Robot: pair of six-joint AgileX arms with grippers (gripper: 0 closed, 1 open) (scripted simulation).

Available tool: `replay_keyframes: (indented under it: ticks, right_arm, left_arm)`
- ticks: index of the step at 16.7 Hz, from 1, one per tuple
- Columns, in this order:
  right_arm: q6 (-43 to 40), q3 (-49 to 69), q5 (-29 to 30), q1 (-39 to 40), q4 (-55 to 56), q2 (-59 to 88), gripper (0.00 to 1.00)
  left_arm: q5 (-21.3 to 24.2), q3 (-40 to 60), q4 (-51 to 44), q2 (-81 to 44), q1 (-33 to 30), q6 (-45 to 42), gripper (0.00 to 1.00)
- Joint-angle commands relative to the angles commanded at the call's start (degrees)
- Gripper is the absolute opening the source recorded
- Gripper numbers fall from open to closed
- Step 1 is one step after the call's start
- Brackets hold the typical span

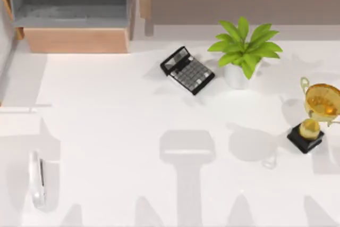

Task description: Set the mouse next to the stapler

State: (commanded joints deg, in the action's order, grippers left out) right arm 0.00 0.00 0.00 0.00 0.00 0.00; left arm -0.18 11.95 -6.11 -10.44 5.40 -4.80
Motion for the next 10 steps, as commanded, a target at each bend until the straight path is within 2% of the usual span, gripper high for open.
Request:
replay_keyframes:
  ticks: [4, 10]
  right_arm:
    - [0.00, 0.00, 0.00, 0.00, 0.00, 0.00, 1.00]
    - [0.00, 0.00, 0.00, 0.00, 0.00, 0.00, 1.00]
  left_arm:
    - [-0.20, 17.66, -10.41, -17.87, 5.86, -6.22, 1.00]
    - [0.09, 50.28, -30.12, -57.02, 11.82, -15.51, 1.00]
